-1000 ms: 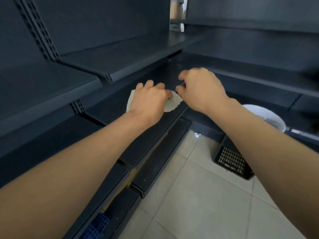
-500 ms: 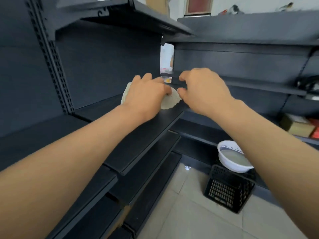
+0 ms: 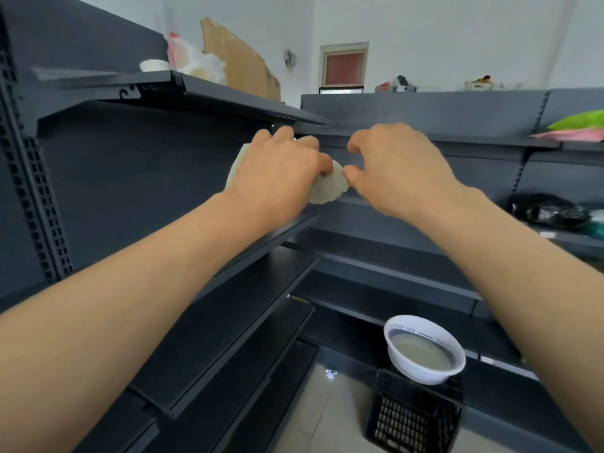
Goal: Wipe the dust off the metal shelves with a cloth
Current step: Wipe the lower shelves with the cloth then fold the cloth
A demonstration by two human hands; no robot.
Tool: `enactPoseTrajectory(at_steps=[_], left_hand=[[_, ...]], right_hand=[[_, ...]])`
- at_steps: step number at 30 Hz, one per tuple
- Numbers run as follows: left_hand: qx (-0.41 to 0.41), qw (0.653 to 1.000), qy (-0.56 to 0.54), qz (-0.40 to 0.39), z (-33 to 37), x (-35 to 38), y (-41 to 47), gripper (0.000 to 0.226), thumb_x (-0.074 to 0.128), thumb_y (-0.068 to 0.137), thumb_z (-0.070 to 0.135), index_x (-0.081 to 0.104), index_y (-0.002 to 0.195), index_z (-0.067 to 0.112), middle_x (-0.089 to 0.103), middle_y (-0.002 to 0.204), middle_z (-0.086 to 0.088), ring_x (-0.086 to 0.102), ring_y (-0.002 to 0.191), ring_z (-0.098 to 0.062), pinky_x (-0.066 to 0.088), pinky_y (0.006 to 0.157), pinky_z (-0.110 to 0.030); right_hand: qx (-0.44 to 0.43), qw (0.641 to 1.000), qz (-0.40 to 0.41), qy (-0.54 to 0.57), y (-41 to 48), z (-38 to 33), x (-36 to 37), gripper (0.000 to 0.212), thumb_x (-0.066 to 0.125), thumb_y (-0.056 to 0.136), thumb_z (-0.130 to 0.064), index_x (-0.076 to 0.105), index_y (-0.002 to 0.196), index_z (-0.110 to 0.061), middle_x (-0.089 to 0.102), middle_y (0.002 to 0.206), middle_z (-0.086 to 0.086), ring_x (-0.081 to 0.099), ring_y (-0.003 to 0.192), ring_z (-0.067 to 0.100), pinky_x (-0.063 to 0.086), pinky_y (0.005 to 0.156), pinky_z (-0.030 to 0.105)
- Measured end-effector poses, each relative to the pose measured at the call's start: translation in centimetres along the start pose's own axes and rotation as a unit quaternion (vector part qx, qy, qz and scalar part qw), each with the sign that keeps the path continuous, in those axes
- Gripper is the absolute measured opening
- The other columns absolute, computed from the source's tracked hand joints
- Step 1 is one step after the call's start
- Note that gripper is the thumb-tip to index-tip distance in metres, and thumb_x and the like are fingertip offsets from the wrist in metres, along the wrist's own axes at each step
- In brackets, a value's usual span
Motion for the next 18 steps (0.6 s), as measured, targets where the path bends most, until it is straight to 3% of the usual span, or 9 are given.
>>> enactPoseTrajectory(at_steps=[3, 10, 18], left_hand=[[0.007, 1.000, -0.005, 0.006, 0.4, 0.9, 1.8, 0.057, 0.047, 0.077, -0.004, 0.052, 0.124, 0.029, 0.054, 0.118, -0.001, 0.032, 0.085, -0.022, 0.023, 0.072, -0.034], [0.031, 0.999, -0.018, 0.016, 0.4, 3.9, 5.8, 0.052, 0.051, 0.082, 0.002, 0.051, 0.126, 0.029, 0.053, 0.121, -0.002, 0.043, 0.101, -0.029, 0.025, 0.074, -0.035], [0.055, 0.996, -0.042, 0.048, 0.1, 8.7, 11.2, 0.056, 0.047, 0.080, -0.002, 0.051, 0.125, 0.030, 0.053, 0.122, 0.000, 0.043, 0.100, -0.029, 0.025, 0.074, -0.035]], right_hand=[[0.005, 1.000, -0.002, -0.010, 0.8, 1.5, 0.7, 0.027, 0.052, 0.095, -0.022, 0.059, 0.116, -0.007, 0.061, 0.112, 0.014, 0.056, 0.101, 0.035, 0.045, 0.080, 0.040], [0.025, 0.999, 0.007, -0.034, 3.3, 4.3, 2.8, 0.029, 0.053, 0.094, -0.024, 0.059, 0.116, -0.006, 0.058, 0.116, 0.014, 0.055, 0.104, 0.036, 0.045, 0.082, 0.040], [0.059, 0.996, 0.012, -0.061, 7.3, 7.5, 5.8, 0.029, 0.052, 0.094, -0.025, 0.058, 0.116, -0.007, 0.058, 0.115, 0.015, 0.055, 0.103, 0.037, 0.043, 0.080, 0.039]])
Point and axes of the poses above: each hand's wrist, its own y-axis towards the middle knuckle, its own x-axis out of the palm, z = x × y, the point moved 4 cm from there along y, towards the middle knuckle
